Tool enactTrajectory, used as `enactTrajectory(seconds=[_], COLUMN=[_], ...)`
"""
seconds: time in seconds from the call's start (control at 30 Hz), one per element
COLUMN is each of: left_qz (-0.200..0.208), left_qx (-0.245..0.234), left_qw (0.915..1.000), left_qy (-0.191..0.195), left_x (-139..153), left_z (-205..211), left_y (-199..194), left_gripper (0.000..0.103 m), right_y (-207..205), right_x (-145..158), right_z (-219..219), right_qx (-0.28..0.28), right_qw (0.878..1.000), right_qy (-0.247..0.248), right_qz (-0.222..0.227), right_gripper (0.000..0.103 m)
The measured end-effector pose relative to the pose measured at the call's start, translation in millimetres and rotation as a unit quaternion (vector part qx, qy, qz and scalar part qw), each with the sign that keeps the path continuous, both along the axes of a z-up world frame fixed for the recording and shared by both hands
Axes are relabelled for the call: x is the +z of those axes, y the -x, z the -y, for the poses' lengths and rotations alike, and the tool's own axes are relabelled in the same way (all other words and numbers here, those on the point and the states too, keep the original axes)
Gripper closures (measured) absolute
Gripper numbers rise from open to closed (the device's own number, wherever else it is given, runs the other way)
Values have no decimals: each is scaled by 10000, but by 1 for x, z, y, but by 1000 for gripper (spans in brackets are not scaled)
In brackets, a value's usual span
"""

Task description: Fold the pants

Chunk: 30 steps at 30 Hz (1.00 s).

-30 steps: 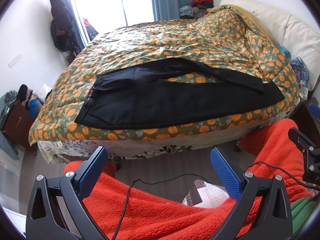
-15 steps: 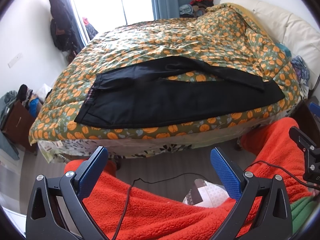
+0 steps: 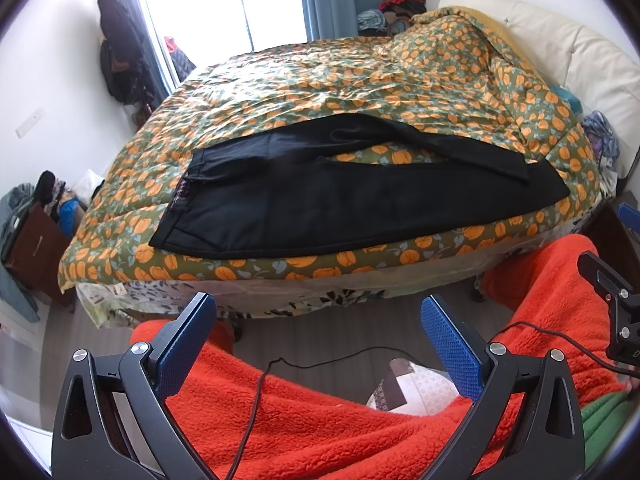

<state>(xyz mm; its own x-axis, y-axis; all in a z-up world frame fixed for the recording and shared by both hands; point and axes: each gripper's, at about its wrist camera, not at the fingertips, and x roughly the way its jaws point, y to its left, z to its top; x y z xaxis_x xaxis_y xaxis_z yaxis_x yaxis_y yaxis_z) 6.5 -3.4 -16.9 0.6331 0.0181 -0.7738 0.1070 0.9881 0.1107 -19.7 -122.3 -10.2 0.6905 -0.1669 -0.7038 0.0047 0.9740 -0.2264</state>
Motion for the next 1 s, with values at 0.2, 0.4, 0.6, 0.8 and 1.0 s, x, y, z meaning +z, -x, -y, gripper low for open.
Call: enactTrajectory(seconds=[0.2,0.4,0.6,0.8,1.0], left_qz=[-1,-2,-14,-13,-21], left_qx=[7,8,5,3,3], left_qw=[10000,10000,10000,10000,10000], left_qy=[1,1,0,-3,-1], left_x=[0,0,0,-1,-1], left_z=[1,1,1,0,0], left_y=[0,0,0,0,0], left_gripper=[1,1,1,1,1], right_y=[0,0,0,0,0], right_x=[0,0,0,-1,-1], right_z=[0,0,0,0,0], right_qx=[1,3,1,4,-2], right_qw=[10000,10000,10000,10000,10000], right_qy=[0,3,4,5,5], right_qz=[2,4,3,4,11], right_gripper=[0,0,0,0,0])
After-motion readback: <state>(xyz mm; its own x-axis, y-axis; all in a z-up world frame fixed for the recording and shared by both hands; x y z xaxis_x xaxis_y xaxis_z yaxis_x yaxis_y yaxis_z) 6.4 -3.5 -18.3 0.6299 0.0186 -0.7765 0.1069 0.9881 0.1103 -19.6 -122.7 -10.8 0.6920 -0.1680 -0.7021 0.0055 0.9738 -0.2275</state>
